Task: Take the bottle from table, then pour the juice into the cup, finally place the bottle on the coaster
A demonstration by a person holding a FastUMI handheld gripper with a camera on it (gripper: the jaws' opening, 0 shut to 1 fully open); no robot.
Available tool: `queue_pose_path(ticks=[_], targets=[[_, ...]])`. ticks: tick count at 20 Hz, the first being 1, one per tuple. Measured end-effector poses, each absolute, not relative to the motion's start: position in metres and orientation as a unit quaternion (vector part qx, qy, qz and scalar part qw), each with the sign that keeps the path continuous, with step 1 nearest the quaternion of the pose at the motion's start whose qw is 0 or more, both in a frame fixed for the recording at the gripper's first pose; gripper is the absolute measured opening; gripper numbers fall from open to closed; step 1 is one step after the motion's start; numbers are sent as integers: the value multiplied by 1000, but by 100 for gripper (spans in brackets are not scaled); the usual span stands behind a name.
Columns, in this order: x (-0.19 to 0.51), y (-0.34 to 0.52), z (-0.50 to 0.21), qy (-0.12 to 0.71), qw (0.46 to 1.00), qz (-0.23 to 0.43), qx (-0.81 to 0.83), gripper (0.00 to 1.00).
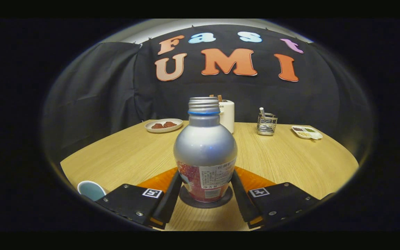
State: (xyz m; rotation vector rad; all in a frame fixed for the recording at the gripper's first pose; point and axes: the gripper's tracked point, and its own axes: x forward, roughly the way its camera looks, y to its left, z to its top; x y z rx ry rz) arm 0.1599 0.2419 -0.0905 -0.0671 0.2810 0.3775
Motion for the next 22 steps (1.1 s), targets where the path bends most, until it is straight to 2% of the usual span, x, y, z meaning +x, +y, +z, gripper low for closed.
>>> queue_pose_path(ticks=[5,9,11,14,22], targets=[[157,241,-89,132,973,188,-34,76],[154,243,-94,139,973,182,-39,80],[149,243,-97,141,972,180,-44,84],[146,243,-100,142,973,178,-47,98],[119,217,-69,120,979,164,-32,98]])
